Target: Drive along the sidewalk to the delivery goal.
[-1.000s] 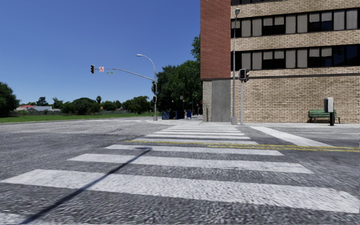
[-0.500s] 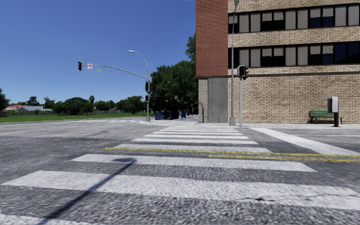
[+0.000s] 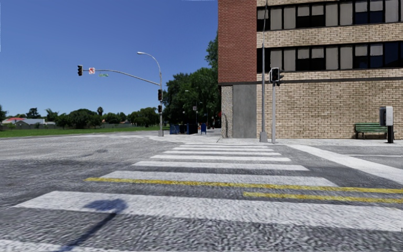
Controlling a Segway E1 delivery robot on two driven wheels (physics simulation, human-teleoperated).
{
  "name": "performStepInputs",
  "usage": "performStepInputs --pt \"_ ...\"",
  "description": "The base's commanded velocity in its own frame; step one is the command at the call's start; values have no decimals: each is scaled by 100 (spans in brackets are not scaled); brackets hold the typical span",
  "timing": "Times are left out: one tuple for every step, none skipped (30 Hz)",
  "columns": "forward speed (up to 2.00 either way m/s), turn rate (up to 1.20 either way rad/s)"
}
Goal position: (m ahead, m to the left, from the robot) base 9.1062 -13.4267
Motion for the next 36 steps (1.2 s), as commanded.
performStepInputs --pt "194 -88" --pt "194 -120" --pt "194 -119" --pt "194 -9" --pt "194 0" --pt "194 0" --pt "194 0" --pt "194 0" --pt "194 0" --pt "194 0" --pt "194 0" --pt "194 0" --pt "194 0" --pt "194 0" --pt "194 0" --pt "194 0" --pt "194 0" --pt "194 0" --pt "194 0" --pt "194 0" --pt "194 0" --pt "194 0" --pt "194 0" --pt "194 0" --pt "194 0" --pt "194 0" --pt "194 0" --pt "194 0" --pt "194 0" --pt "194 0" --pt "194 0" --pt "194 0" --pt "194 0" --pt "194 0" --pt "194 0" --pt "194 0"
